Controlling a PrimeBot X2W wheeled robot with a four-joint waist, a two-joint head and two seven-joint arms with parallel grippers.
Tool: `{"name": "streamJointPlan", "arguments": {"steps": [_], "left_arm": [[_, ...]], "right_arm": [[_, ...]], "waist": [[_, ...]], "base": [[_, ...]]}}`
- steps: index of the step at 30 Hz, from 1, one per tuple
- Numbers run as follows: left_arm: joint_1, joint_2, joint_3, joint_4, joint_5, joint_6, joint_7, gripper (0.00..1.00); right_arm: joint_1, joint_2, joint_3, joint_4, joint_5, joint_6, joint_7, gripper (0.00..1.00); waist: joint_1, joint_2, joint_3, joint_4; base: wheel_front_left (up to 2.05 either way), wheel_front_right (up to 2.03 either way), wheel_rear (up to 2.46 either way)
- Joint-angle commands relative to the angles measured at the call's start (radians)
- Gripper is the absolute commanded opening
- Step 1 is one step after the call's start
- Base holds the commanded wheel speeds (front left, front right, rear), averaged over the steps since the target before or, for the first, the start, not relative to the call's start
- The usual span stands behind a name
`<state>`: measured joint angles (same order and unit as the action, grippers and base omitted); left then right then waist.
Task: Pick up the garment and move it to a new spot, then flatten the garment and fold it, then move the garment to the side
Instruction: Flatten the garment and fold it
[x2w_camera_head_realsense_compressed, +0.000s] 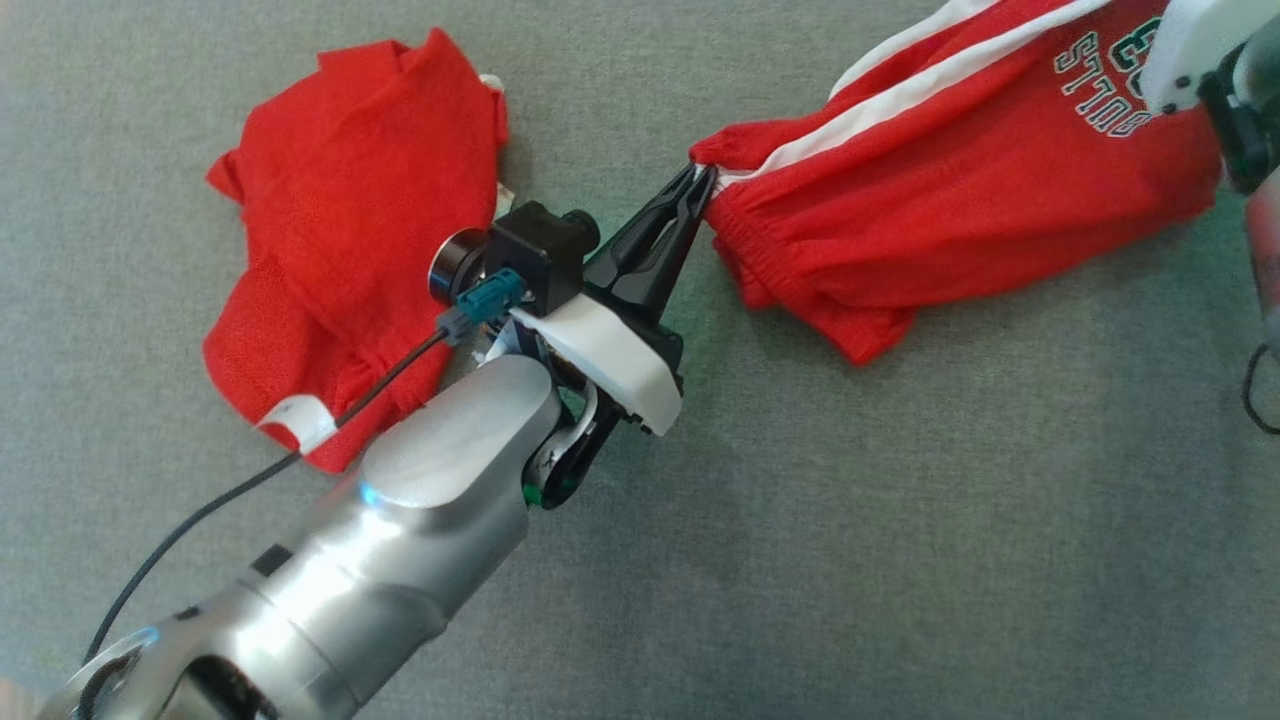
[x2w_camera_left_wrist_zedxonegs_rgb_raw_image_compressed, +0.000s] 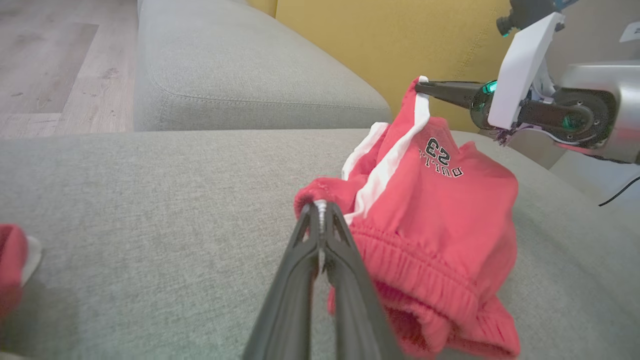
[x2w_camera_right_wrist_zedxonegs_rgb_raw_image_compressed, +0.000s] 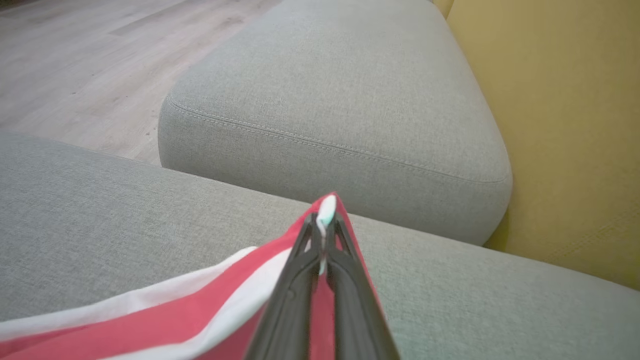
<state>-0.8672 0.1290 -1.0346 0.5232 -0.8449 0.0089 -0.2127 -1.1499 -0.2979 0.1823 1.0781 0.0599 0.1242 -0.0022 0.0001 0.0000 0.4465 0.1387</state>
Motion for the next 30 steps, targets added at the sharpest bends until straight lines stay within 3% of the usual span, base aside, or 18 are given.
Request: {"name": "streamJointPlan", "arguments": {"steps": [1,7,8,9,10,23,30], "left_arm": [[-0.037,0.007,0.026,-0.013,0.010,-0.003,-0.012,0.00],[-0.048,-0.009,0.026,0.008,0.016,-0.010,-0.024,0.00],[-0.048,-0.010,0.025,0.012,0.017,-0.010,-0.025,0.11],[-0.048,-0.011,0.024,0.016,0.018,-0.011,-0.025,0.45],[-0.049,-0.012,0.023,0.020,0.020,-0.010,-0.026,1.00],[-0.026,0.013,0.049,0.059,0.028,0.009,-0.041,1.00],[0.019,0.058,0.121,0.035,0.038,0.054,-0.048,1.00]], "right_arm": [[-0.038,-0.002,0.012,-0.010,-0.004,0.007,-0.018,0.00],[-0.080,-0.015,0.014,0.086,-0.009,0.007,-0.045,0.00],[-0.084,-0.018,0.014,0.097,-0.014,0.007,-0.049,0.73],[-0.088,-0.018,0.011,0.110,-0.015,0.007,-0.050,1.00],[-0.092,-0.016,0.008,0.119,-0.016,0.007,-0.055,1.00],[-0.075,0.025,-0.072,0.151,0.053,0.007,-0.229,1.00],[0.012,0.076,-0.107,0.044,0.149,0.007,-0.258,1.00]], "waist": [[-0.0001,0.0000,0.013,0.011],[-0.0001,0.0000,0.025,0.029],[-0.0001,0.0000,0.025,0.030],[-0.0001,0.0000,0.025,0.030],[-0.0001,0.0000,0.024,0.030],[-0.0001,0.0000,-0.070,-0.020],[-0.0001,0.0000,-0.155,-0.064]], "base": [[0.00,0.00,0.00],[0.00,0.00,0.00],[0.00,0.00,0.00],[0.00,0.00,0.00],[0.00,0.00,0.00],[0.00,0.00,0.00],[0.00,0.00,0.00]]}}
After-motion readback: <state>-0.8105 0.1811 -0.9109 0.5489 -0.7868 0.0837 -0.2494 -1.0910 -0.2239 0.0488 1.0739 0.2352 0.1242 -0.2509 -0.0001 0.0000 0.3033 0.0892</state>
